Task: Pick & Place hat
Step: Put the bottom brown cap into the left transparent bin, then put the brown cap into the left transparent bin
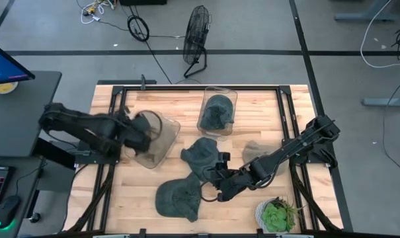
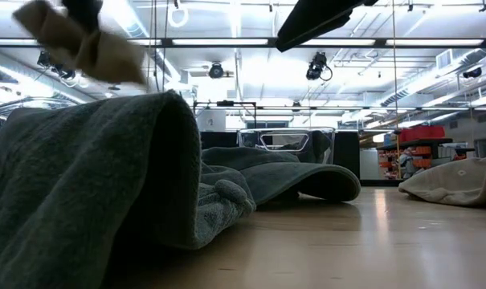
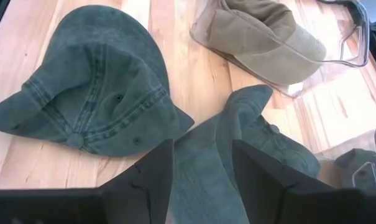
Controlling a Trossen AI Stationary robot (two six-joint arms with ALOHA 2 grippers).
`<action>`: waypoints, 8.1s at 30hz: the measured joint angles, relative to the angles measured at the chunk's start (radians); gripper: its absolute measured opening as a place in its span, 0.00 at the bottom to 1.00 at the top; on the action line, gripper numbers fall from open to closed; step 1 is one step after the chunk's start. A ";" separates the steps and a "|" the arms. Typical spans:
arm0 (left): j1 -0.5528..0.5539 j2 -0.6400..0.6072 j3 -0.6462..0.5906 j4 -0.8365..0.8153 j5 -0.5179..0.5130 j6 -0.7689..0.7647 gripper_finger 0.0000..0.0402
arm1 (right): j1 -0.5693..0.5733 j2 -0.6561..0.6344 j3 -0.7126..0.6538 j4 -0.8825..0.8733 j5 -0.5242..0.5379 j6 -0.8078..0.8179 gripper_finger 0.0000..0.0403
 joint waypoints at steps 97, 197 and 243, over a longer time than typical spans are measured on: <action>0.023 0.079 -0.302 0.910 0.206 0.061 0.46 | -0.217 -0.072 -0.395 -0.747 -0.411 0.759 0.04; -0.049 -0.169 -0.278 0.500 0.080 0.168 0.02 | 0.085 0.122 0.008 -0.054 0.190 0.132 0.52; 0.013 -0.196 -0.571 0.525 0.168 0.139 0.34 | 0.044 0.122 0.008 -0.062 0.182 0.128 0.52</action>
